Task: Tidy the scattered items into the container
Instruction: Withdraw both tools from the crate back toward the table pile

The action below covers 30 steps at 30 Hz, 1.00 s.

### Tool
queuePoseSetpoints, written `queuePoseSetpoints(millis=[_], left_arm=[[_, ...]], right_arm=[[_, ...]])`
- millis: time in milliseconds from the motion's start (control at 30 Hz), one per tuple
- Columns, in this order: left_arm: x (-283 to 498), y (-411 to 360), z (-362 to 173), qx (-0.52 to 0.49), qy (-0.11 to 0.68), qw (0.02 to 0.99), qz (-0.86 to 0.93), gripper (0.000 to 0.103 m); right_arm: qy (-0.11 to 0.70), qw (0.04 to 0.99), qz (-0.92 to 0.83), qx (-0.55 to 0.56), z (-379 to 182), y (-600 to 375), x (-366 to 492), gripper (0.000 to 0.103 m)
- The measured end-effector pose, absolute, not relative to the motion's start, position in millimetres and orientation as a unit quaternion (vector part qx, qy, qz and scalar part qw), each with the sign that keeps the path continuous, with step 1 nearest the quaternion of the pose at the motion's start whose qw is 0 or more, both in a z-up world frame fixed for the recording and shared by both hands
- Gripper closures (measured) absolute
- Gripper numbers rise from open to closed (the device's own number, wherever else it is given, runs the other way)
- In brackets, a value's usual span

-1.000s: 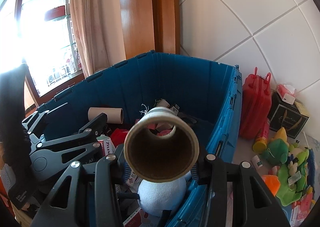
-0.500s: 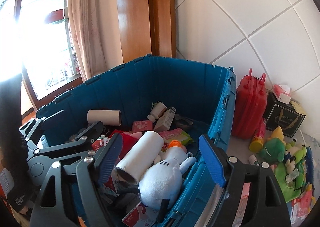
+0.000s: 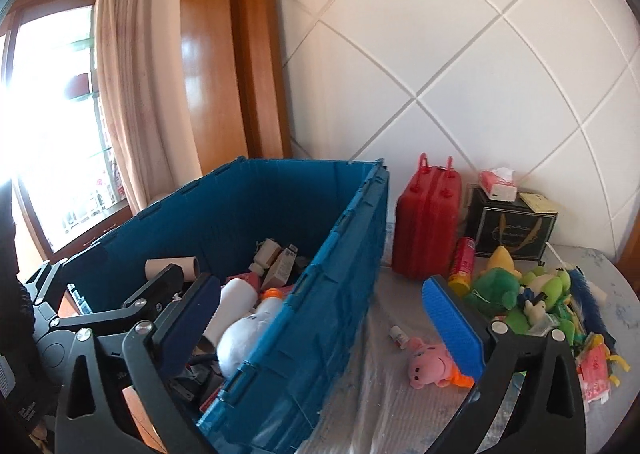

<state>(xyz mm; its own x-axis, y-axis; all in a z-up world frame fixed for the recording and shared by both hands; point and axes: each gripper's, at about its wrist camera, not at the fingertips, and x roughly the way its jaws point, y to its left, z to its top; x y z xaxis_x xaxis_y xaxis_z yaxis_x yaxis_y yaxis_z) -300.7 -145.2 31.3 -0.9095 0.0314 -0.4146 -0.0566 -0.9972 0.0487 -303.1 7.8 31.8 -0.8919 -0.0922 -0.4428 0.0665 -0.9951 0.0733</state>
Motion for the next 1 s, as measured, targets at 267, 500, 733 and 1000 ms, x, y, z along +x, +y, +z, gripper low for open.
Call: queuePoseSetpoints(millis=[267,500,733,1000], left_arm=[[-283.3,-53.1,38.3,-0.205,0.042,0.118,0.971,0.001],[-284.2,50.9,21.5,-0.228,0.058,0.181,0.955,0.001],[-293.6,140.7,-23.3,-0.301,0.048,0.213,0.928,0.001],[-286.8,215.9,-58.3,-0.341,0.064,0.199,0.917,0.001]], right_arm=[[-0.069,-0.054,-0.975,0.206,38.5,96.2,-249.9,0.0],[-0.098,-0.148,-0.959,0.221,24.9,194.5,-210.4,0.0],[-0.099,-0.198,-0.938,0.268,-8.9,297.6,-188.6,0.0],[-0.109,-0.212,-0.919,0.315,-52.7,401.3,-175.5,0.0]])
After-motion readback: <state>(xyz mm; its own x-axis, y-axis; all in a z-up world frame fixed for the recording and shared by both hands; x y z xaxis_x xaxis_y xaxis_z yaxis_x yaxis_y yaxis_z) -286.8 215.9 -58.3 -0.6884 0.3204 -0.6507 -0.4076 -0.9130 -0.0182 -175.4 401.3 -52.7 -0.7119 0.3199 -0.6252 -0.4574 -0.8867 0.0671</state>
